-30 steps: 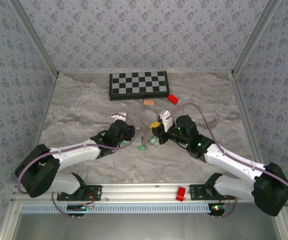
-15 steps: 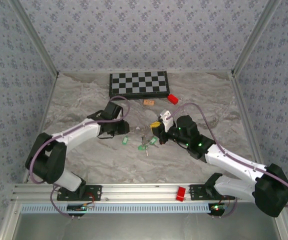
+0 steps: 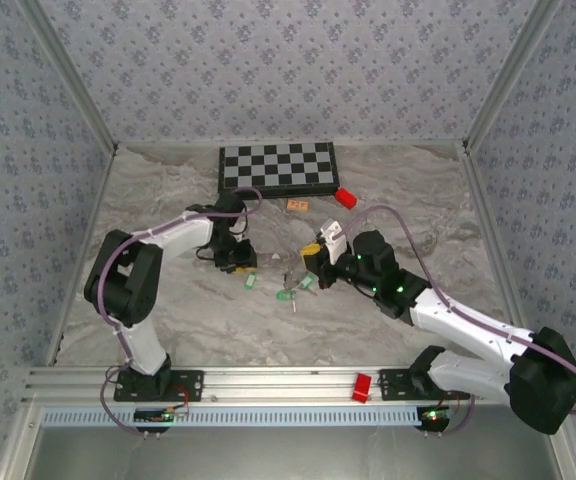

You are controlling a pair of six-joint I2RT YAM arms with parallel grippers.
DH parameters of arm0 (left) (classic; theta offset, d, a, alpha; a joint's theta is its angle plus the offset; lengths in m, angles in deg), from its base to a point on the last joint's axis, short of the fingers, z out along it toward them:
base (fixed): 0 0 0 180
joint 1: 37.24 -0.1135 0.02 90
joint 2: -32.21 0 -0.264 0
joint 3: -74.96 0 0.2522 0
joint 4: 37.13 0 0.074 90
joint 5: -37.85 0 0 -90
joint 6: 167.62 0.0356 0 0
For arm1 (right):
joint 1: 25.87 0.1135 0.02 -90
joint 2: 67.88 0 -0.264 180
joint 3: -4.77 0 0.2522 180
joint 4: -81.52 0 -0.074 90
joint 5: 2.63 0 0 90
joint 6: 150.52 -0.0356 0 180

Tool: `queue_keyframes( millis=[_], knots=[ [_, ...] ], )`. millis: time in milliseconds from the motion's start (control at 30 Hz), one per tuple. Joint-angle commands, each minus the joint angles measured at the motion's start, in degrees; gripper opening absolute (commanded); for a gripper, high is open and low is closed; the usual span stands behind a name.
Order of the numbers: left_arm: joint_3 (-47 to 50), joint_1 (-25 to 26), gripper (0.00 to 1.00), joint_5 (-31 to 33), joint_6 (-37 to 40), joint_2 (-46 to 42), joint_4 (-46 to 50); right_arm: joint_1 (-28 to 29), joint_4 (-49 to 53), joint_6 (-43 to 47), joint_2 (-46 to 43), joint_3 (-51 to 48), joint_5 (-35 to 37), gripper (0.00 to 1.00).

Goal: Put the keys on the keyring

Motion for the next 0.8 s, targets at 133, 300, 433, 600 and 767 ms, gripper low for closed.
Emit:
queue_keyframes(
  millis=[133,300,433,600,767],
  knots=[
    [-5.31,-1.32,0.26,-3.53,4.24,4.39,7.32,0.44,-0.55,0.91,-0.87,0.22,0.44,0.00],
    [-7.38,-1.87,0.25,-4.79,5.39,6.87,8.57,0.46,-0.59,0.91,-0.81,0.15,0.45,0.00],
    [-8.54,-1.97,0.24,-5.34,6.00,8.08,9.20,0.42,-0.55,0.99,-0.79,0.15,0.56,0.00],
    [-9.43,-2.05,0.23,-6.24,6.43,8.96,9.55,0.42,-0.53,1.00,-0.69,0.15,0.58,0.00],
    [-9.70,-2.07,0.20,-6.50,6.92,9.93,9.90,0.33,-0.58,1.00,-0.63,0.13,0.60,0.00]
  ],
)
